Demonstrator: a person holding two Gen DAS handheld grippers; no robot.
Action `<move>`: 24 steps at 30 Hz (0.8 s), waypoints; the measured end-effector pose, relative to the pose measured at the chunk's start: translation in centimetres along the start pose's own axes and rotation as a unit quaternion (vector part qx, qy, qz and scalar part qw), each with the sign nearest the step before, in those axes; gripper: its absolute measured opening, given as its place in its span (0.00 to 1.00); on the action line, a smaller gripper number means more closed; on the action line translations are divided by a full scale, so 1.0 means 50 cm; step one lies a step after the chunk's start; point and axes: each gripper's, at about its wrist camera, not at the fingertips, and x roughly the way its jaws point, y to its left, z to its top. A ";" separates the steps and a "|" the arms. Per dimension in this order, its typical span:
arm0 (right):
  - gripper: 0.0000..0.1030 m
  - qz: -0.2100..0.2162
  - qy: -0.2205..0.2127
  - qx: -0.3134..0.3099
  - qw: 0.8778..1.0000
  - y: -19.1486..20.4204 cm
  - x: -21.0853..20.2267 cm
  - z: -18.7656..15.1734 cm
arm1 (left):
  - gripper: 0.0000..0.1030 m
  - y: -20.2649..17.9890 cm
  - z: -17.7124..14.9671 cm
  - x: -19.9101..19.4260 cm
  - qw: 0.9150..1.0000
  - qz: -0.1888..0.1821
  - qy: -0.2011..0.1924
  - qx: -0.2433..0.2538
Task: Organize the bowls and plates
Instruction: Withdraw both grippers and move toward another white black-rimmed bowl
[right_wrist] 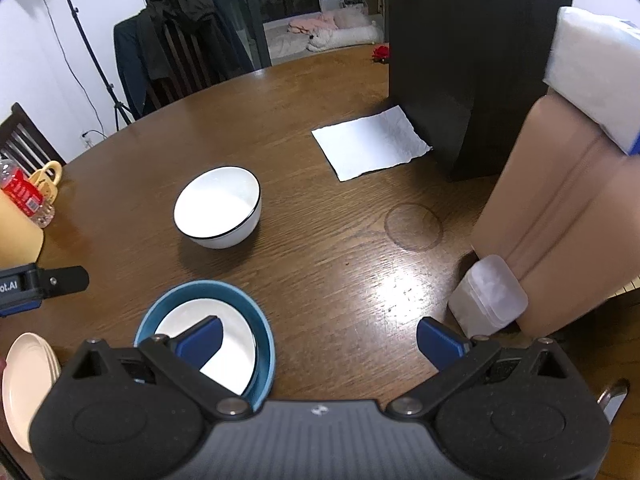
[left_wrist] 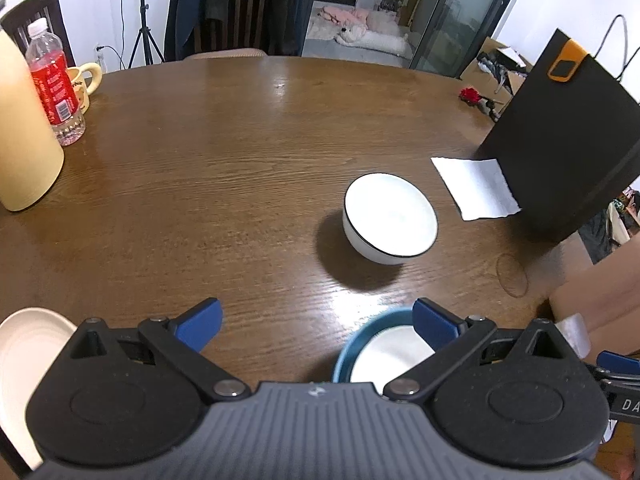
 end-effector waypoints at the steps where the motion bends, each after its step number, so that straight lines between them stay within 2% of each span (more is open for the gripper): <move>1: 1.00 -0.002 0.002 0.001 1.000 0.002 0.006 0.006 | 1.00 0.002 0.006 0.009 1.000 0.000 0.003 0.001; 11: 1.00 -0.014 0.027 -0.001 1.000 0.022 0.084 0.071 | 1.00 0.006 0.068 0.103 0.999 -0.005 0.032 0.009; 24: 1.00 0.006 0.045 -0.005 0.999 0.053 0.200 0.158 | 1.00 -0.001 0.118 0.212 0.998 0.016 0.062 0.012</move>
